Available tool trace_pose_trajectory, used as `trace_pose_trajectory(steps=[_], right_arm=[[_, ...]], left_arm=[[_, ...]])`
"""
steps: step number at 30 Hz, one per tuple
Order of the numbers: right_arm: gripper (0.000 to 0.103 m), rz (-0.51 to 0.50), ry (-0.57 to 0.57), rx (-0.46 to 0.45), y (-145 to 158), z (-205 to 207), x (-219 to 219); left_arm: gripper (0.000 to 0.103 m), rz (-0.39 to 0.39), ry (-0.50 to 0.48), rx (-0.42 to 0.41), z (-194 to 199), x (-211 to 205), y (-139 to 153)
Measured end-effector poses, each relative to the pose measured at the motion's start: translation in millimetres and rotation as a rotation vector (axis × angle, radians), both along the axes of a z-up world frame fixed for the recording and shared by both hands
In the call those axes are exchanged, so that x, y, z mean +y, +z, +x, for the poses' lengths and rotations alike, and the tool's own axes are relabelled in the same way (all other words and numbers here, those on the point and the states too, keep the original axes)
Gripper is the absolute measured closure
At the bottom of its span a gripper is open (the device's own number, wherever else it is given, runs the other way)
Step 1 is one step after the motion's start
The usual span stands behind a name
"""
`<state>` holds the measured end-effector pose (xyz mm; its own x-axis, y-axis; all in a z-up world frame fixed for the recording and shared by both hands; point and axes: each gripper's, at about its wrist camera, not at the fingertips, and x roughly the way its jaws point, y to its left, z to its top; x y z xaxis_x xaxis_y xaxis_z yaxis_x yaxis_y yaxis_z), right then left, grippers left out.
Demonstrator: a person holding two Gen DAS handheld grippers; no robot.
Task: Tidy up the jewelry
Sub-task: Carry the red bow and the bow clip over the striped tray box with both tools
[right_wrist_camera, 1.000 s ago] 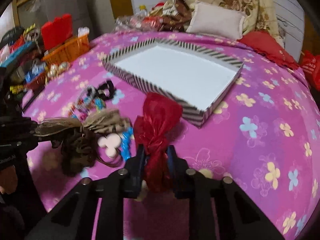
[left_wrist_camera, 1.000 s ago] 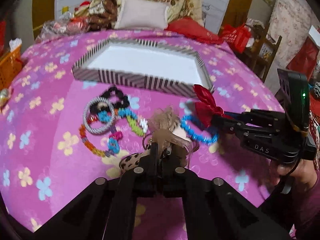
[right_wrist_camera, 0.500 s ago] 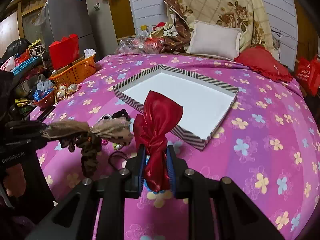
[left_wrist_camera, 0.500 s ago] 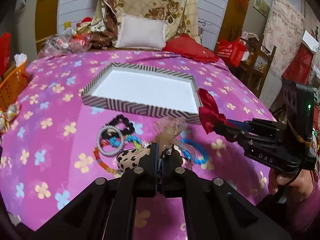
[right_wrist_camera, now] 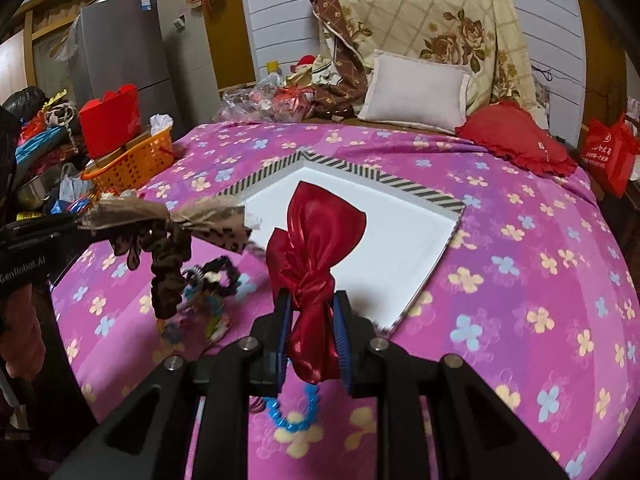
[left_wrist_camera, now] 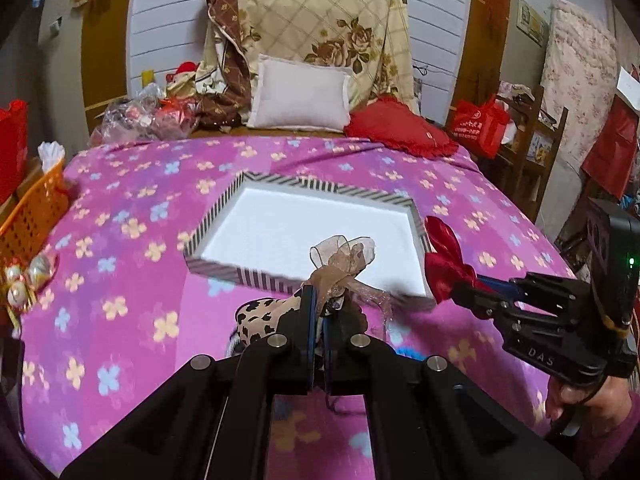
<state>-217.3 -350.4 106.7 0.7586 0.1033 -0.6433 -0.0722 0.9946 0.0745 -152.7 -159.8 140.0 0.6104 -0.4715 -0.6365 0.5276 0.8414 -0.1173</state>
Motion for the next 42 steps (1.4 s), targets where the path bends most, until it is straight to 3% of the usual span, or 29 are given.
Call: trace_pose_trajectory(steps=[12,18,27,33,42], right_arm=[[0.082,-0.014,-0.069,0.060,-18.8,58.8,-22.1],[0.082,-0.029,-0.094,0.105,-42.0,88.9,-30.4],[0.082,-0.054,-0.060,0.182,-70.4,111.5,-35.8],[0.082,-0.130,0.032,0.212,-79.6,111.7,-29.3],[0.084,-0.207,0.081,0.233,-77.7,103.7,-44.1]], left_arm=[[0.103,0.042,0.045,-0.010,77.6,-23.3,-6.5],[0.103,0.087,0.085,0.035,132.7,-30.1,-32.0],[0.103,0.162,0.171,0.114,180.4,-20.4,-78.9],[0.103,0.217,0.185,0.178,181.5,-10.3,-105.9],[0.103,0.235,0.123,0.157,138.4,-4.3,-105.2]])
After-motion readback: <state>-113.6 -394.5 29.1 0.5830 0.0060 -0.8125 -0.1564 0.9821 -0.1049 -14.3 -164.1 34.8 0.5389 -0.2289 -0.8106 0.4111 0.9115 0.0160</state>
